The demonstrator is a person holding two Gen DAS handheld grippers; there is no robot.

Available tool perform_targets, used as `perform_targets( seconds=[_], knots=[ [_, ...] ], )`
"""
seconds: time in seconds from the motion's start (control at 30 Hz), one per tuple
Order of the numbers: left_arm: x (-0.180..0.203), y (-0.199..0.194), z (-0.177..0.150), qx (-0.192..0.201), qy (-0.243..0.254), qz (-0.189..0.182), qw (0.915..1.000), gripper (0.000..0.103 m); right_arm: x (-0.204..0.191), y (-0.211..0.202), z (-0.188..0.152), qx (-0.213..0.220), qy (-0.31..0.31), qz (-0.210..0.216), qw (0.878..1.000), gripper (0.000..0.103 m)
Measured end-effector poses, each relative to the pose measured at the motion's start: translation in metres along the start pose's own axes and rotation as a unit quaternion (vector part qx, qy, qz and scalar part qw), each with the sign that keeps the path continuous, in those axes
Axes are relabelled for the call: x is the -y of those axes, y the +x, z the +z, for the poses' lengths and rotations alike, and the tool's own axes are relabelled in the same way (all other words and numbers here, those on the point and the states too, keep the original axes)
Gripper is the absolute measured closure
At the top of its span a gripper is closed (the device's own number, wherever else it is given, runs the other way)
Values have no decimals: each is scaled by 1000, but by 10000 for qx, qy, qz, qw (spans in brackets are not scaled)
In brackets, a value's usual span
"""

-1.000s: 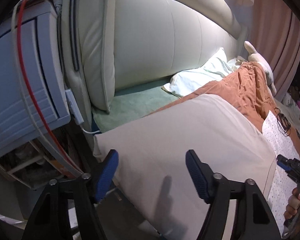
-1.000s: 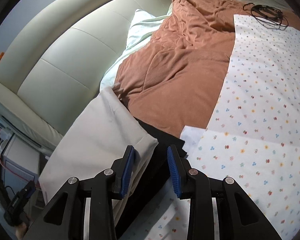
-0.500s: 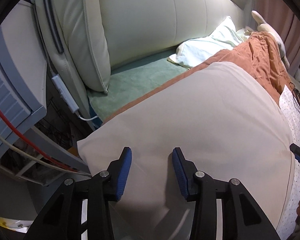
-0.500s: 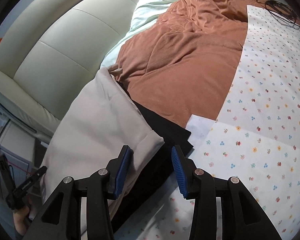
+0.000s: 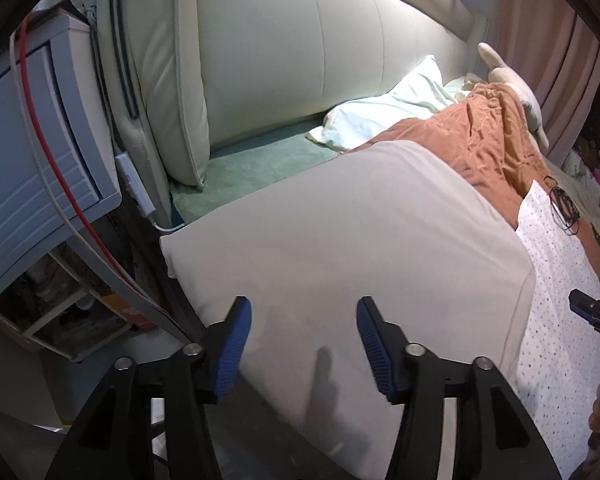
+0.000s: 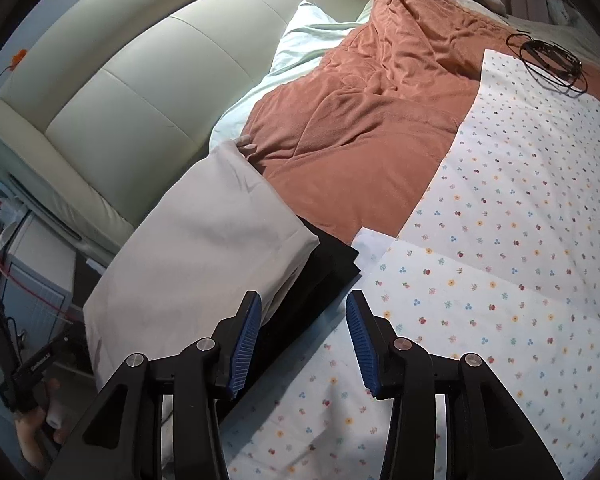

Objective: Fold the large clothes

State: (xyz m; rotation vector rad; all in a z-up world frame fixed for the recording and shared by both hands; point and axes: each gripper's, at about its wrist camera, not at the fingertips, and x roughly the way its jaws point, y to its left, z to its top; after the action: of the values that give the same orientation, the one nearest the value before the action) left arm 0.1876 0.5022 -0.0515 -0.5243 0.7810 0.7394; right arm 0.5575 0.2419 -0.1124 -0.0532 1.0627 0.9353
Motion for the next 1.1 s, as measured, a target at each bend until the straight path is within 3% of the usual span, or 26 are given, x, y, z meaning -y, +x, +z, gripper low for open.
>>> perform_targets(
  seconds=[0.07,0.13,0.3,0.43,1.1],
  knots=[
    [8,-15,-4,201,52,-38,9998,16,-1,-14,-5,70,-57,-16,10000,37],
    [15,-27,-8,302,80,-127,9994,12,-2,-29,-8,132,-126,-1,9998,23],
    [35,-51,-25,361,179,-360,9985,8,-2,-65,-22,229,-295,-259,9990,0],
    [50,-70,-41,415,266,-502,9975,2,0,-93,-39,200,-348,-186,9990,0],
    [115,-181,-120,993,731,-1112,9861,2,49,-258,-118,1055,-406,-613,9917,0]
  ],
)
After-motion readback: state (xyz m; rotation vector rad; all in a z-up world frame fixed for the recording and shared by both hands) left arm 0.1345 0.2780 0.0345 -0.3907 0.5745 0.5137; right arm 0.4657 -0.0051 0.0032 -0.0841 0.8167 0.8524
